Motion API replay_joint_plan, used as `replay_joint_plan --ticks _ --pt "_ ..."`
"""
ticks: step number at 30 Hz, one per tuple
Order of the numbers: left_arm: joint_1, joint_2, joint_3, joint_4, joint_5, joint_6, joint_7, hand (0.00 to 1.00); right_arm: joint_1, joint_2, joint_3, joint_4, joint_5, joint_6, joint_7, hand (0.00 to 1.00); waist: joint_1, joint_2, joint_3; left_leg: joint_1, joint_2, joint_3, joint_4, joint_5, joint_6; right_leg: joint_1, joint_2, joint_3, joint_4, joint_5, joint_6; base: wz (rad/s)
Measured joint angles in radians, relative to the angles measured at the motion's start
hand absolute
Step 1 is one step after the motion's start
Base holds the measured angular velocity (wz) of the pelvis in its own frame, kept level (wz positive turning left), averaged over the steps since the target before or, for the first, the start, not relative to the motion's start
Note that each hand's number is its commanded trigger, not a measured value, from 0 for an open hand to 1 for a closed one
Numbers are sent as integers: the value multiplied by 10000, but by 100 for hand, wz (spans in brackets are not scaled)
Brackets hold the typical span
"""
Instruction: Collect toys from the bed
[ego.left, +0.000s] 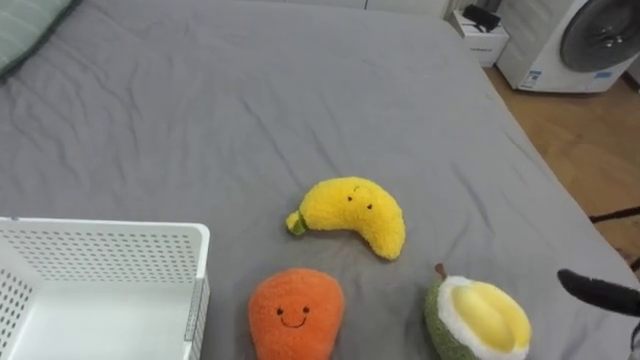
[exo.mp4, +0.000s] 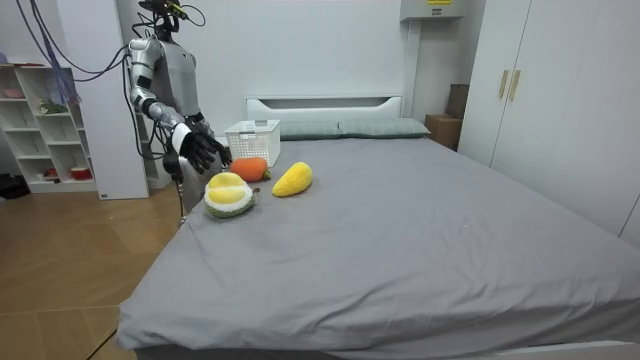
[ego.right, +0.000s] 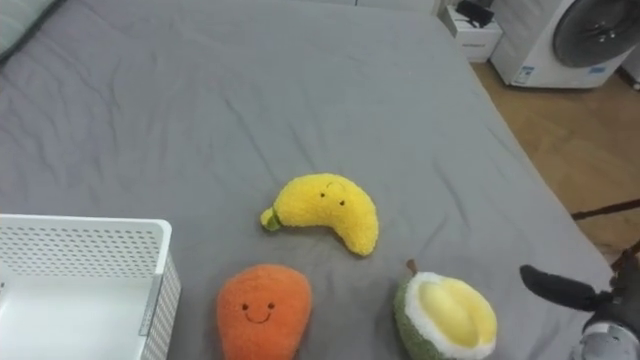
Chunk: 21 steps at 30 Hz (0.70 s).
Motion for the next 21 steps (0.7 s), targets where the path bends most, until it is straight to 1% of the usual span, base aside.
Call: replay_joint_plan --ticks 2,4,7,9,14,17,19,20,21 --pt "0 -6 -7 -8 1 -34 0 0 49 8 309 -729 -345 -9 42 0 18 81 -30 -39 2 -16 -1 2 -3 -47 3 18 9 1 -2 0" --pt "0 2 -81 -45 17 -34 6 0 41 7 532 -1047 -501 -16 88 0 55 143 -58 -41 2 -9 -1 2 -2 -49 2 19 26 2 -4 0" --pt "0 -20 -215 -59 24 -55 7 0 -27 23 769 -1085 -821 -98 315 0 118 223 -116 -29 3 -11 -1 7 0 -14 -1 -20 29 10 -5 0" --pt "6 -21 -216 -95 21 -58 5 0 -28 30 869 -1083 -868 -97 446 0 138 268 -129 9 7 -21 0 7 -1 43 -2 -73 0 17 -8 0" --pt "30 -22 -300 -260 9 -58 -2 0 -30 79 1331 -1045 -1112 -98 740 0 201 303 -123 14 13 -35 14 12 -5 47 -3 -71 -9 28 -17 0" --pt "93 -26 -408 -441 -2 -54 3 0 -20 129 1589 -845 -1126 -79 1033 0 268 285 -112 7 13 -37 11 12 -5 43 -5 -80 -11 28 -17 0" --pt "133 -25 -397 -543 31 -44 6 0 7 140 1942 -553 -1414 -35 1588 0 302 251 -113 -18 15 -44 7 11 -5 27 -18 -145 -20 28 -17 0" --pt "133 -25 -392 -545 45 -44 5 0 29 190 2084 -354 -1533 88 1930 0 336 219 -116 -18 15 -43 1 11 -5 26 -19 -151 -23 28 -17 0" --pt "133 -24 -392 -545 52 -44 5 0 32 222 2163 -240 -1571 133 2093 0 341 197 -118 -20 14 -44 1 11 -5 26 -20 -156 -26 28 -17 0"
